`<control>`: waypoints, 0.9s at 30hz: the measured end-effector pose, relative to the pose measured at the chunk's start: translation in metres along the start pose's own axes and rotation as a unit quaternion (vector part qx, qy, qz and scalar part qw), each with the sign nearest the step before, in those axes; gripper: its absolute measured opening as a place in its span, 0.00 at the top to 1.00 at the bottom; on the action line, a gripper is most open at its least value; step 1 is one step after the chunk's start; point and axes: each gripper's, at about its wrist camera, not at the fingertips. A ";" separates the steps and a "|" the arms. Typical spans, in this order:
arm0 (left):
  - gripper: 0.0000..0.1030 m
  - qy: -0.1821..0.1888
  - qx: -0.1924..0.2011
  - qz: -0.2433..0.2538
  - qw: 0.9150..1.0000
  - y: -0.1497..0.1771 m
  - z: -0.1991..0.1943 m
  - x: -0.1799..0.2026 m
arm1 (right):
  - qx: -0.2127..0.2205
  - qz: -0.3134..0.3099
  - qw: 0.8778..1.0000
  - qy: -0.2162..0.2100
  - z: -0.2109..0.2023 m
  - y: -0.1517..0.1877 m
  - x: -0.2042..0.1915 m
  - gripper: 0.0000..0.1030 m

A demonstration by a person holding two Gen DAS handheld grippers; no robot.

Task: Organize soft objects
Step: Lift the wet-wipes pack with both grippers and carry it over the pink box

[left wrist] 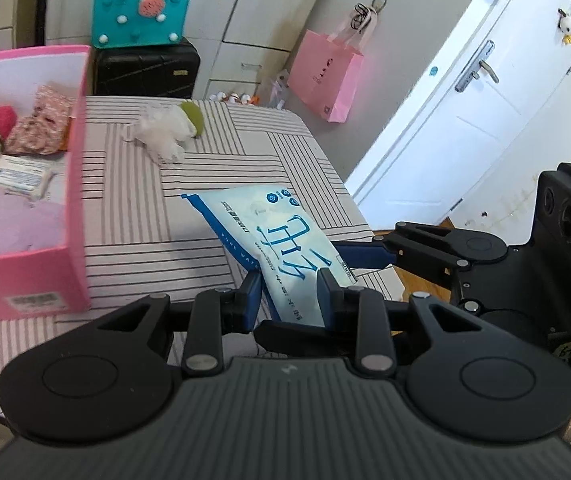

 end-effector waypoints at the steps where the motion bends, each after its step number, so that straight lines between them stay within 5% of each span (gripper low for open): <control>1: 0.73 -0.003 0.003 0.000 1.000 0.000 -0.005 0.000 | 0.000 -0.002 1.000 -0.004 -0.001 -0.001 -0.004 0.22; 27: 0.72 -0.041 0.123 -0.029 0.991 -0.047 -0.106 -0.065 | 0.055 -0.061 0.988 -0.133 0.027 -0.080 -0.073 0.22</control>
Point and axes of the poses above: each gripper's, at about its wrist camera, not at the fingertips, and z roughly the way its jaws point, x to its right, y to its underside, and after that the axes turned 15 degrees about x, right-handed
